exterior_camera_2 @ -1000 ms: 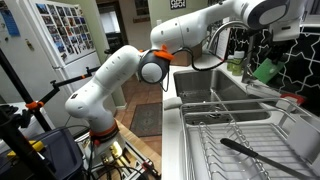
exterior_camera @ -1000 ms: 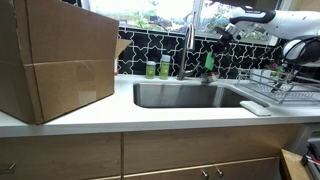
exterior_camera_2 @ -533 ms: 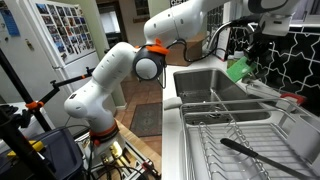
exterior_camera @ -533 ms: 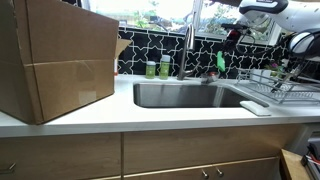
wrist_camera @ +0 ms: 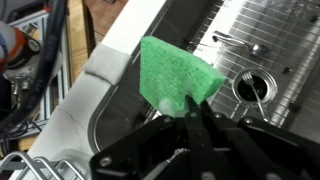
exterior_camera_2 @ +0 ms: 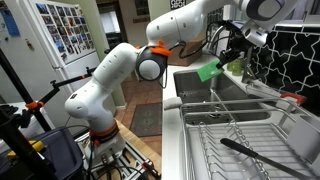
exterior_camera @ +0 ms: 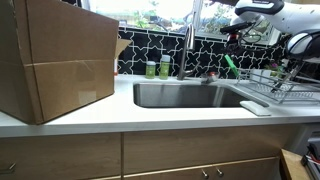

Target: Put the green sponge on the edge of the sink then put the white sponge in the transparent box

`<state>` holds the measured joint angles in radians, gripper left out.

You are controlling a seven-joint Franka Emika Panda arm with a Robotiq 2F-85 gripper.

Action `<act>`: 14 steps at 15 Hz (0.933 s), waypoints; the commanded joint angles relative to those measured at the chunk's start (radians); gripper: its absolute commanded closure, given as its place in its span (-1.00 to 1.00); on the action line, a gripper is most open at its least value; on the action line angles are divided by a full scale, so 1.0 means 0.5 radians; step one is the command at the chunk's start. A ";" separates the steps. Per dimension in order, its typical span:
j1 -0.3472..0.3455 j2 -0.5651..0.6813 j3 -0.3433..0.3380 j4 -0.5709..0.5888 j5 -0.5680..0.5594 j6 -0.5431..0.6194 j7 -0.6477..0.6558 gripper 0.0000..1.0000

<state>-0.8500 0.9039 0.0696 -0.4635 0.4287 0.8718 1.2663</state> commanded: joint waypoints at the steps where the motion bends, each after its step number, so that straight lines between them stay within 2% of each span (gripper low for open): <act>1: 0.050 -0.086 0.050 -0.276 -0.047 -0.078 -0.062 0.92; 2: 0.050 0.009 -0.015 -0.043 0.008 -0.100 -0.011 0.91; 7: 0.093 -0.011 -0.022 -0.169 0.011 -0.100 -0.028 0.92; 10: 0.066 -0.100 0.156 -0.520 0.033 -0.101 -0.147 0.92; 14: 0.045 -0.151 0.295 -0.858 -0.003 -0.102 -0.243 0.92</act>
<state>-0.8053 0.8888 0.1728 -0.7194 0.4306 0.8208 1.1926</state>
